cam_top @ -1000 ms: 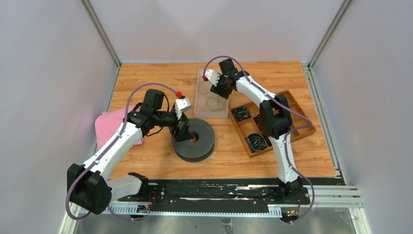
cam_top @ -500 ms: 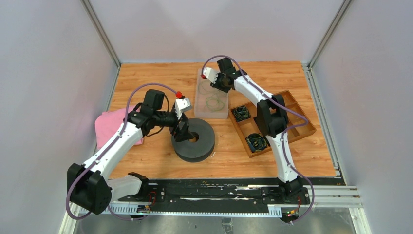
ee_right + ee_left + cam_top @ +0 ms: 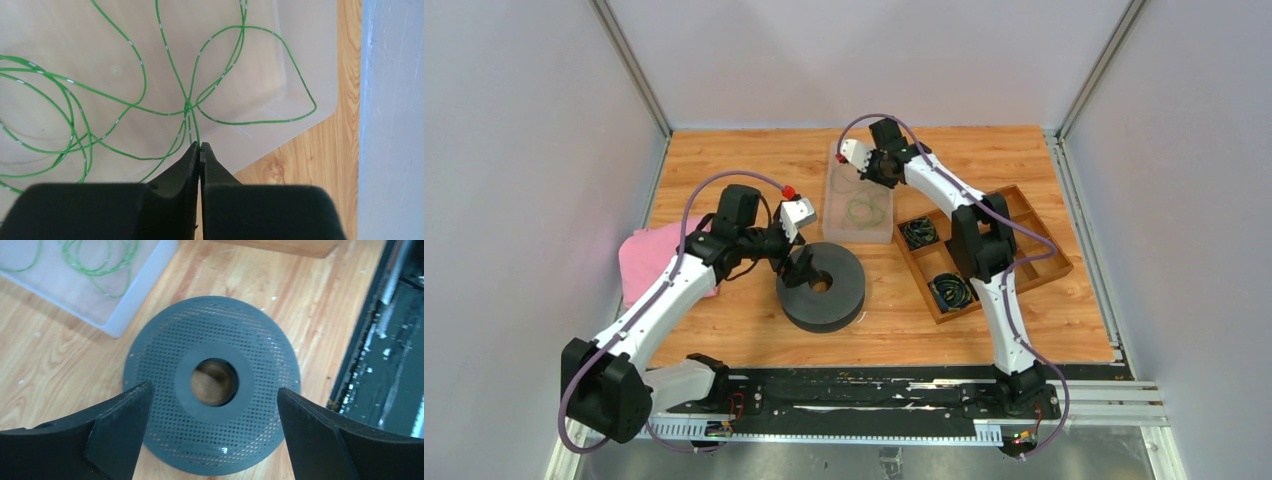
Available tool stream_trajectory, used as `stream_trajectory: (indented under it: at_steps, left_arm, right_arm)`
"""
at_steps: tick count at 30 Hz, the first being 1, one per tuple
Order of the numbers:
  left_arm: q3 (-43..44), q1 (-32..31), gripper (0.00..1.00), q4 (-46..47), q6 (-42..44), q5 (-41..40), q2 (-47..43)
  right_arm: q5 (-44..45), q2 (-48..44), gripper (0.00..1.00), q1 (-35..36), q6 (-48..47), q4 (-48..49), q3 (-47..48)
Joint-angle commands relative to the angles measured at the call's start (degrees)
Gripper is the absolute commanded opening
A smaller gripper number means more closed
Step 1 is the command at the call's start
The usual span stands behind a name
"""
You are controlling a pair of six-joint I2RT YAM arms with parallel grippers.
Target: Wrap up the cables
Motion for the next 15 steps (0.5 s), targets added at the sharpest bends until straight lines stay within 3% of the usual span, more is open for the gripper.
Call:
stream_trajectory:
  at_steps: [1, 5, 15]
  left_arm:
    - [-1.81, 0.43, 0.98, 7.21, -4.46, -10.32, -3.21]
    - [-2.82, 0.4, 0.98, 11.02, -6.03, -17.76, -5.27]
    - [-1.88, 1.82, 1.0, 13.7, -8.44, -22.37, -7.05]
  right_arm:
    - [-1.23, -6.87, 0.01, 2.21, 2.55, -2.38, 1.79]
    - [-2.02, -12.88, 0.01, 2.16, 6.31, -3.72, 2.99]
    - [-2.78, -26.38, 0.01, 2.07, 16.88, -6.88, 7.51]
